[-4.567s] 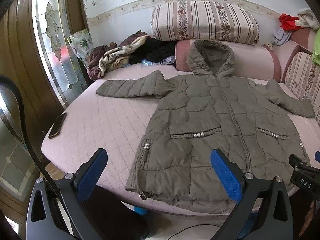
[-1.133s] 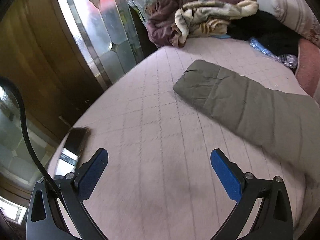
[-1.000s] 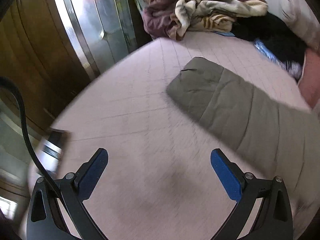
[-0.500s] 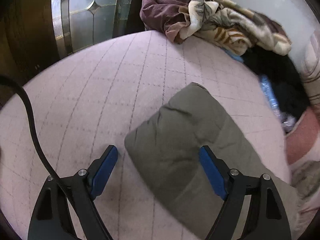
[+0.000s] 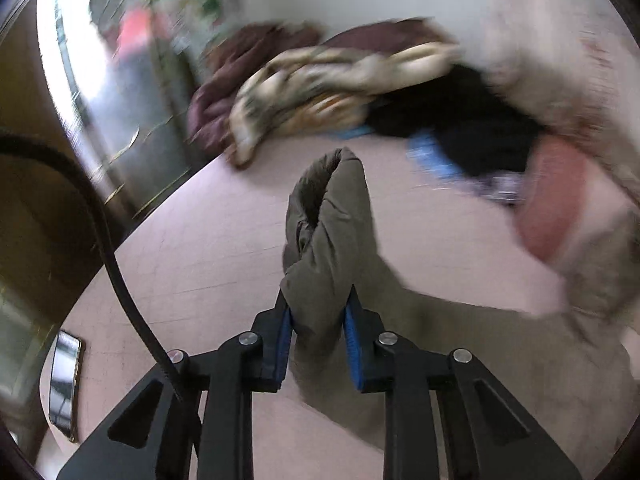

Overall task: Fold large clothes
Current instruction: 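Lift the sleeve with the left tool, fold it across the jacket body, release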

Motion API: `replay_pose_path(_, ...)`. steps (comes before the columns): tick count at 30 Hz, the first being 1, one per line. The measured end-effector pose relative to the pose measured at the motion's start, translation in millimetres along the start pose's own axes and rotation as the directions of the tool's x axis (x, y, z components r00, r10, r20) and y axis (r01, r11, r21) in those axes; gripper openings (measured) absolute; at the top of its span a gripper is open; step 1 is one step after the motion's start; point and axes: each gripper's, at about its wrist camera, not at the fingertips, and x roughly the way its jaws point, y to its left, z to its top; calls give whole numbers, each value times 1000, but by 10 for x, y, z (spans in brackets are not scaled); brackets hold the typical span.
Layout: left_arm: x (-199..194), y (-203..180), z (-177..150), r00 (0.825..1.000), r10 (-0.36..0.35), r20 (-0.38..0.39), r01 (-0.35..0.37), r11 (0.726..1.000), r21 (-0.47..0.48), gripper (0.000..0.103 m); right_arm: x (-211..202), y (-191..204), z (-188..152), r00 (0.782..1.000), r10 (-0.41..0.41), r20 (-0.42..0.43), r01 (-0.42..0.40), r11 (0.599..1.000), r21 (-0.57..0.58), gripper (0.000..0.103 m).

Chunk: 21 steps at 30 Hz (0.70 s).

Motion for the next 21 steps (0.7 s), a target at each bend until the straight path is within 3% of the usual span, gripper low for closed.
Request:
replay_pose_path(5, -762, -780, -310, 989, -137, 54, 128, 981, 144, 21, -141, -212, -75, 999, 19, 38, -20, 999, 42, 96)
replay_pose_path(12, -1150, -1665, -1069, 959, -282, -29, 280, 928, 244, 19, -329, -536, -200, 996, 20, 83, -29, 995, 98, 96)
replay_pose_path(16, -1112, -2117, -1628, 952, -284, -112, 305, 904, 299, 19, -357, -732, -304, 997, 11, 78, -21, 991, 133, 96)
replay_pose_path(19, -1060, -2305, -2033, 979, -181, -97, 205, 894, 399, 23, -384, -858, -365, 997, 7, 74, -19, 988, 155, 96)
replay_pose_path(21, -1099, -2338, -2250, 983, -154, -97, 181, 880, 440, 23, -414, -921, -401, 997, 8, 78, -21, 986, 165, 96)
